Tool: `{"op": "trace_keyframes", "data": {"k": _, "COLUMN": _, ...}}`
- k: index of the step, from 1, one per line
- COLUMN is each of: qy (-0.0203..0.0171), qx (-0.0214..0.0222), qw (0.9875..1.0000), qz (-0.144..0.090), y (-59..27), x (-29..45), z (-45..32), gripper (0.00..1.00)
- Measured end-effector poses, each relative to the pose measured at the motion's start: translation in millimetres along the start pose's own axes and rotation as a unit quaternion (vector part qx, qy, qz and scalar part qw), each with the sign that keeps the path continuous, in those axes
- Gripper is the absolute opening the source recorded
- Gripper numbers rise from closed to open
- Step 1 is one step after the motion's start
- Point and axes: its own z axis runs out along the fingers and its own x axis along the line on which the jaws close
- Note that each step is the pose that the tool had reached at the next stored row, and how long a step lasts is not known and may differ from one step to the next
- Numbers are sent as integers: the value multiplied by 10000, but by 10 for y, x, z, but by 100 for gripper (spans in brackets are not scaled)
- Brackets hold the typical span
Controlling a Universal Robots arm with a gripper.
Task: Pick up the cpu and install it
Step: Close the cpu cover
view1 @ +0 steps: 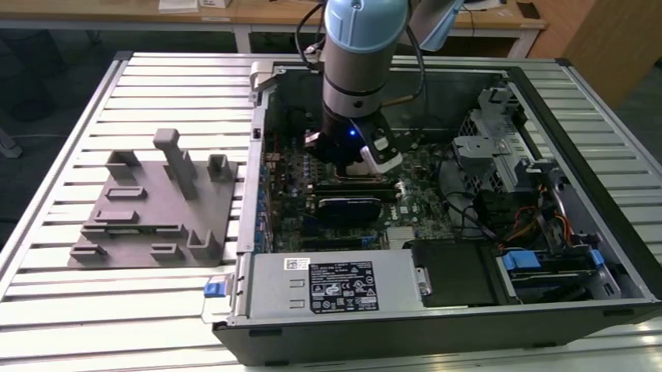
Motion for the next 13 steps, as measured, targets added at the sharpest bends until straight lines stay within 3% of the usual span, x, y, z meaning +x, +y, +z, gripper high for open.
{"op": "trace_keyframes", "data": {"k": 13, "qy": 32, "qx": -24, "qw": 9998, "qz": -183, "y": 24, "x": -77, "z": 6, "gripper": 11}}
